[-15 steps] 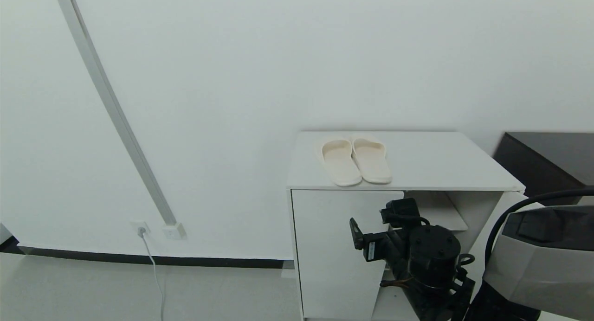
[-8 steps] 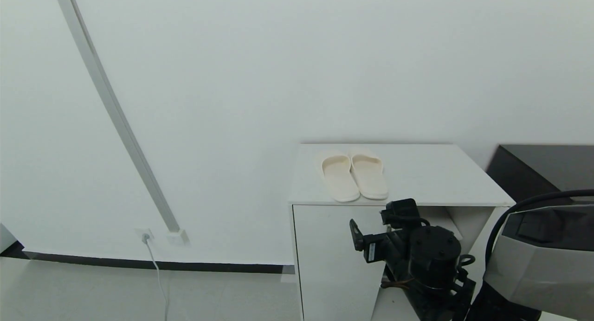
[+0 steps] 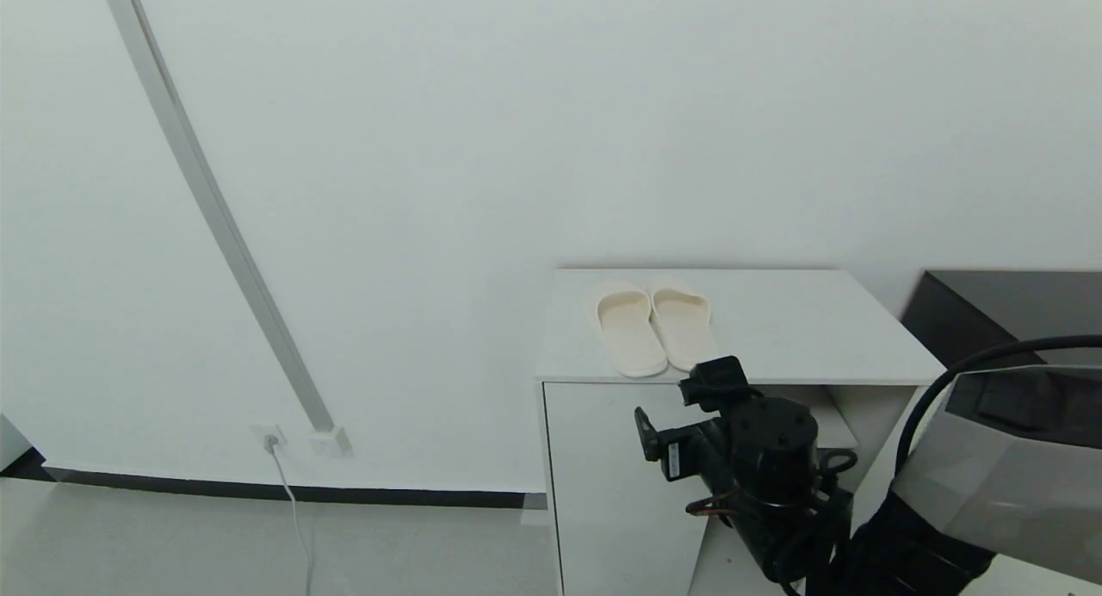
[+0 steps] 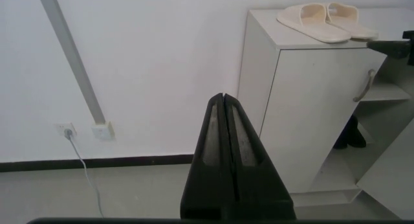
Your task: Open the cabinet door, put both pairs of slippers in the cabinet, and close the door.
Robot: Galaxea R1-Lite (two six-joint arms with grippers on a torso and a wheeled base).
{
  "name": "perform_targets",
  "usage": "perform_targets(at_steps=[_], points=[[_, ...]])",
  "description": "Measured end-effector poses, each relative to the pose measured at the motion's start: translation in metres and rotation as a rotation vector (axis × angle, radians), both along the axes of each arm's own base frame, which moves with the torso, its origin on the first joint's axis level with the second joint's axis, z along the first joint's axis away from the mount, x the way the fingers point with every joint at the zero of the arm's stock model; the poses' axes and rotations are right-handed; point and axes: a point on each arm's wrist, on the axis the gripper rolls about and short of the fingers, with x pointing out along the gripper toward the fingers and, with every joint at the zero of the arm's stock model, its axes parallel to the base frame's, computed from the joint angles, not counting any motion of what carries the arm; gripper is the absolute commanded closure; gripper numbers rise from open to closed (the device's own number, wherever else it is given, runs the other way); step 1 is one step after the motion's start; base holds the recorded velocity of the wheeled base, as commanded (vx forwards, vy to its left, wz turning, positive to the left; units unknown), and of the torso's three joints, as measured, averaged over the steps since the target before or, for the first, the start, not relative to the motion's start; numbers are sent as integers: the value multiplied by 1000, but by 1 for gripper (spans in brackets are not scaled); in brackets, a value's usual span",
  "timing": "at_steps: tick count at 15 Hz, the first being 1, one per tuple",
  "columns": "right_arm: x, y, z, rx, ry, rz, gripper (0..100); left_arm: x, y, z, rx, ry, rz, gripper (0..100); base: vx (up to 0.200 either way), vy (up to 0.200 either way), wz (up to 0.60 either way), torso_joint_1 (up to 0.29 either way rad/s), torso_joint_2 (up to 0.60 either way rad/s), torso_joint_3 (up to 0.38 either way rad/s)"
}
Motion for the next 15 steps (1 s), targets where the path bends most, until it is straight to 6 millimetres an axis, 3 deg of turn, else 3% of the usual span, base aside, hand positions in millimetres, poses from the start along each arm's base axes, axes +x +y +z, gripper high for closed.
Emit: perform_targets(at_steps=[2, 8, 15], points=[[7, 4, 12, -3, 72, -15, 0, 0, 0, 0, 0, 0, 0, 100, 0, 0, 0, 0, 0, 0], [21, 16, 75, 69, 100, -43, 0, 0, 0, 0, 0, 0, -1, 100, 0, 0, 0, 0, 0, 0], [25, 15, 68, 98, 123, -62, 0, 0, 0, 0, 0, 0, -2, 100, 171, 0, 0, 2, 1, 3]])
